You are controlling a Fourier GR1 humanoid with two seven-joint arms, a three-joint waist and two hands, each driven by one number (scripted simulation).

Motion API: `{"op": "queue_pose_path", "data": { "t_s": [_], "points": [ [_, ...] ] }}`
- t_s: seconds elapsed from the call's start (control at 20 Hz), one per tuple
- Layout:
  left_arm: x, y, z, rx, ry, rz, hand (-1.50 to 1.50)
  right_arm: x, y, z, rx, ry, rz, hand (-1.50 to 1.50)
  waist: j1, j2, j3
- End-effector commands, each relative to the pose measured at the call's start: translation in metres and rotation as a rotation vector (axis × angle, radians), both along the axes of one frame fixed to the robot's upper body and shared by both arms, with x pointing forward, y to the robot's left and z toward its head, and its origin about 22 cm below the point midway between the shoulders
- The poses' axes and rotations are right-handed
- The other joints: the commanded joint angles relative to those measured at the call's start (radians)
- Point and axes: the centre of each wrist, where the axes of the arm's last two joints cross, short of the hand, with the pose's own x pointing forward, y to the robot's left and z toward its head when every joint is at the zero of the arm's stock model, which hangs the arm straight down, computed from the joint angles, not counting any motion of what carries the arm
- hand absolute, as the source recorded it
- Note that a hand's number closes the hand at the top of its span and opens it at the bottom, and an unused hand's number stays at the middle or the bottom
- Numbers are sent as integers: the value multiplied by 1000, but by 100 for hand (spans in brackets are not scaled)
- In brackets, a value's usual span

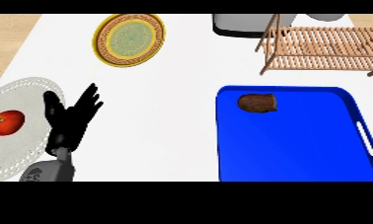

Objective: Pick the lemon from the tray and place it in the tiered shelf

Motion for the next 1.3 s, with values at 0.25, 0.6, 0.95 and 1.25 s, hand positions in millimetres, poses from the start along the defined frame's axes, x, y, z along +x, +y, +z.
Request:
{"op": "queue_pose_path", "data": {
  "t_s": [0.25,0.6,0.95,1.25],
  "points": [
    [1,4,-2,8,22,4,0,16,-15,-34,25,-40,49,150,1,5,-3],
    [-5,4,-2,18,31,14,0,28,14,-12,-27,-17,58,150,-6,-1,-4],
    [-5,6,-6,16,18,-7,0,19,-20,-16,254,-80,-34,-150,0,4,-3],
    [-13,1,-17,8,30,-6,0,21,-19,-12,450,-112,-8,-150,-3,2,-3]
  ]
}}
